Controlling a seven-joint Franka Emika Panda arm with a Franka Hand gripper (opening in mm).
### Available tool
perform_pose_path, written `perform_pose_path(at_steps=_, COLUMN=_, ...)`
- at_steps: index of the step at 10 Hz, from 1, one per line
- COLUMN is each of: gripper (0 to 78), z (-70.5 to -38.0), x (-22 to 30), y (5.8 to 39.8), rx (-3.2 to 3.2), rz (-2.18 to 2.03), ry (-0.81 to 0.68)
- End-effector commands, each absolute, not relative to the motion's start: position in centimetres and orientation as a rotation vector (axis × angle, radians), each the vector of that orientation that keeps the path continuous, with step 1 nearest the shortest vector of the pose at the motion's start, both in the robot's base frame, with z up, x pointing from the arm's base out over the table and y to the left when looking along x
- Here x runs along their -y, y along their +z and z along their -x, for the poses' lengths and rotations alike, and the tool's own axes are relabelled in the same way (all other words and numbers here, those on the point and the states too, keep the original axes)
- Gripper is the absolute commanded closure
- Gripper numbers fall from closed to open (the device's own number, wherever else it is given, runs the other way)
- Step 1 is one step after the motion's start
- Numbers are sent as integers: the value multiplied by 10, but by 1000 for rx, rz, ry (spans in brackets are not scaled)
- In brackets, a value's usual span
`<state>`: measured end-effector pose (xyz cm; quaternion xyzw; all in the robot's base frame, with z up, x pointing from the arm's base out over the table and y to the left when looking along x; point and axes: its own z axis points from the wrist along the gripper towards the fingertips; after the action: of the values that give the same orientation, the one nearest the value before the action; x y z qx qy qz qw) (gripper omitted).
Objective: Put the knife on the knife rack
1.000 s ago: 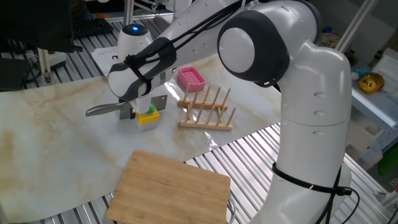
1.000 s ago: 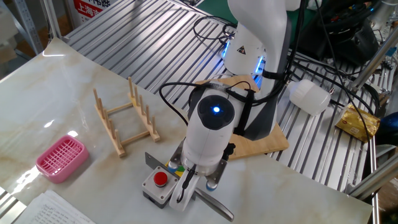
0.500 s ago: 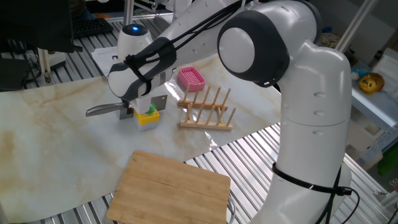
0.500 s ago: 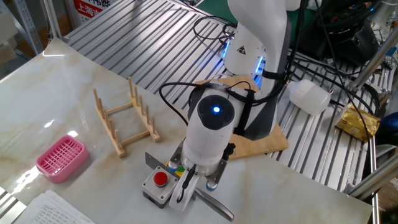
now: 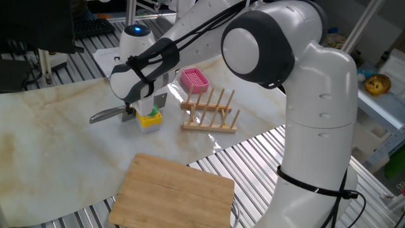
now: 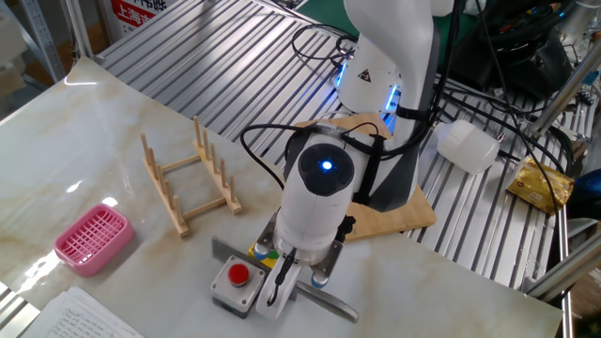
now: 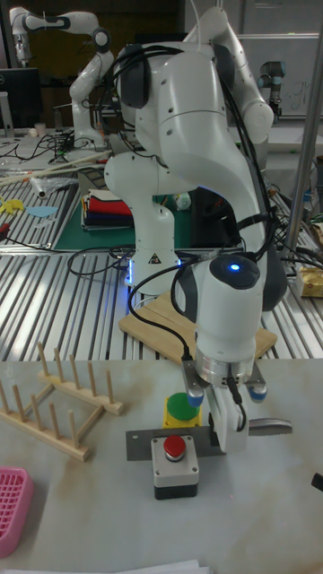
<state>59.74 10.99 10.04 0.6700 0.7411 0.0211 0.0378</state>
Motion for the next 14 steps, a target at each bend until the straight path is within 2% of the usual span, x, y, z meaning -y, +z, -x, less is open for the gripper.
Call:
perform_pose_path(at_steps=1, gripper=750, z=-598, x=-110, y=100, rx=-2271, rz=-2054, ry=66)
perform_pose_path(at_steps=2, gripper=750, z=-589, x=-120, y=112, rx=-2258, rz=-2061, ry=33)
perform_pose_path(at_steps=9, gripper=750, z=-584, x=-125, y=122, rx=-2245, rz=-2055, ry=-2)
perform_pose_path(at_steps=14, gripper=750, z=-579, x=-126, y=143, rx=-2267, rz=-2025, ry=-2)
